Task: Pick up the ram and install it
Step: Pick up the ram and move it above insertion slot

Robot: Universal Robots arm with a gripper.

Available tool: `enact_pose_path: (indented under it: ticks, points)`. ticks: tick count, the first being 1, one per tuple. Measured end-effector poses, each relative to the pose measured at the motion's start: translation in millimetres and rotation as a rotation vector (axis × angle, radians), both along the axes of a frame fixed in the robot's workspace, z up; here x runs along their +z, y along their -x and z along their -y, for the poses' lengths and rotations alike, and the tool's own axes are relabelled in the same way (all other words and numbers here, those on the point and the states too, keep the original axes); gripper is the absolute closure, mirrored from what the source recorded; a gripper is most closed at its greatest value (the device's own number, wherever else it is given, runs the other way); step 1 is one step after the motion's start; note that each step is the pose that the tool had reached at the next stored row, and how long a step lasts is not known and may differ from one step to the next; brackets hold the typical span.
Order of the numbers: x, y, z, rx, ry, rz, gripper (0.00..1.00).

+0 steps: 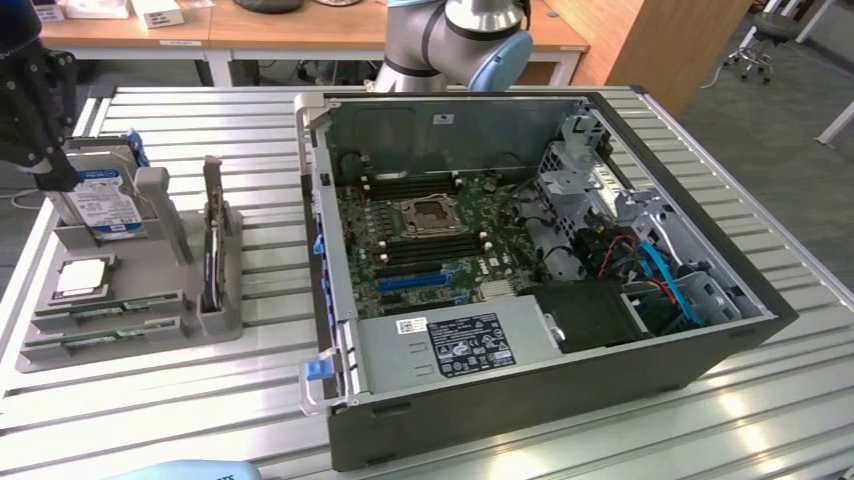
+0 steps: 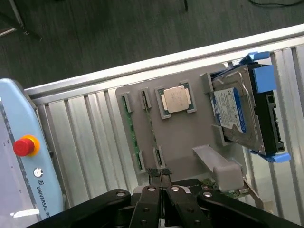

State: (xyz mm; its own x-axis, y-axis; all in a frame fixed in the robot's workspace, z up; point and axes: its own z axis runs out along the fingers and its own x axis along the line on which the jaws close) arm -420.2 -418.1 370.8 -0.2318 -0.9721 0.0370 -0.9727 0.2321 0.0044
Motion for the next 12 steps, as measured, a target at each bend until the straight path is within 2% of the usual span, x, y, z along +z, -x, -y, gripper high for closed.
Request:
enact_pose_path:
  ticks: [7, 12]
  points:
    - [-0.1, -0.1, 0.0, 0.119, 0.0062, -0.0001, 0.9]
    - [-0.1, 0.0, 0.0, 0.123, 0.0062, 0.0, 0.9]
